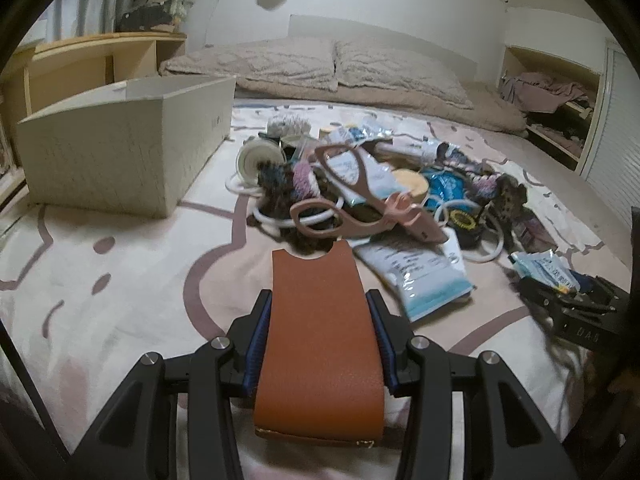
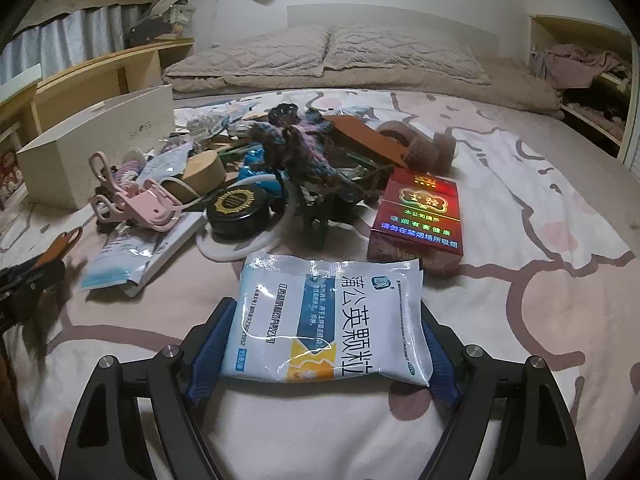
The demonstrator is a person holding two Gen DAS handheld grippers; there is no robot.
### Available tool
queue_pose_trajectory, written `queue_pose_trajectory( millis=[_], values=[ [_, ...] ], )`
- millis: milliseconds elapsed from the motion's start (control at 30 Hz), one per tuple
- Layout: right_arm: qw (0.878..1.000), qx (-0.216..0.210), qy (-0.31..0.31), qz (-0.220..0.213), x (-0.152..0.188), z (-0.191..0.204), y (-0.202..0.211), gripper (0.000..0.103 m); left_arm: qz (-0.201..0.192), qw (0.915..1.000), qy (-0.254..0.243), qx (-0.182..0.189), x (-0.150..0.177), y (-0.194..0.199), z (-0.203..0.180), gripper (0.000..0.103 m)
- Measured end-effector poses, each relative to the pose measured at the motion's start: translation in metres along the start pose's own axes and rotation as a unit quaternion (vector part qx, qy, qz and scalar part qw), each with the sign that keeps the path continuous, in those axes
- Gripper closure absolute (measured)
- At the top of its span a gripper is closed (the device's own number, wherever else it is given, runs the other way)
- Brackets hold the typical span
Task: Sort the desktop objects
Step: 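Lift both held items and carry them over the white box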
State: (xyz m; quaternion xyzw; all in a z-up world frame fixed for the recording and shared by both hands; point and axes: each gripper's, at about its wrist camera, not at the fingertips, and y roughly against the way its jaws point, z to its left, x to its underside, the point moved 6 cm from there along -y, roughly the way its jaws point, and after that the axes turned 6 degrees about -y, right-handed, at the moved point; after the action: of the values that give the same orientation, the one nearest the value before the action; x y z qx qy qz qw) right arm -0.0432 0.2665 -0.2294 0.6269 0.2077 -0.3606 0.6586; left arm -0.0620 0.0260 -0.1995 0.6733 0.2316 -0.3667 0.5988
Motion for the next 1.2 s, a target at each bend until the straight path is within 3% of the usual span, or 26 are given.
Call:
queue_pose_trajectory(
  millis=[300, 700, 1200],
  values=[
    [1.0, -0.021, -0.004, -0.007, -0.008, 0.001, 0.025, 0.019, -0.033, 0.9994, -0.011, 0.001, -0.032, 0.038, -0.015, 0.058],
    [0.998, -0.036, 0.013, -0.058, -0.048, 0.004, 0.078, 0.019, -0.083, 0.9961, -0.026, 0.01, -0.102, 0.09, -0.037, 0.058],
    [0.991, -0.084, 0.044, -0.094, -0.114, 0.028, 0.125, 0.019, -0.086, 0.9959, -0.024, 0.012, -0.16, 0.141, -0.037, 0.058]
  ],
)
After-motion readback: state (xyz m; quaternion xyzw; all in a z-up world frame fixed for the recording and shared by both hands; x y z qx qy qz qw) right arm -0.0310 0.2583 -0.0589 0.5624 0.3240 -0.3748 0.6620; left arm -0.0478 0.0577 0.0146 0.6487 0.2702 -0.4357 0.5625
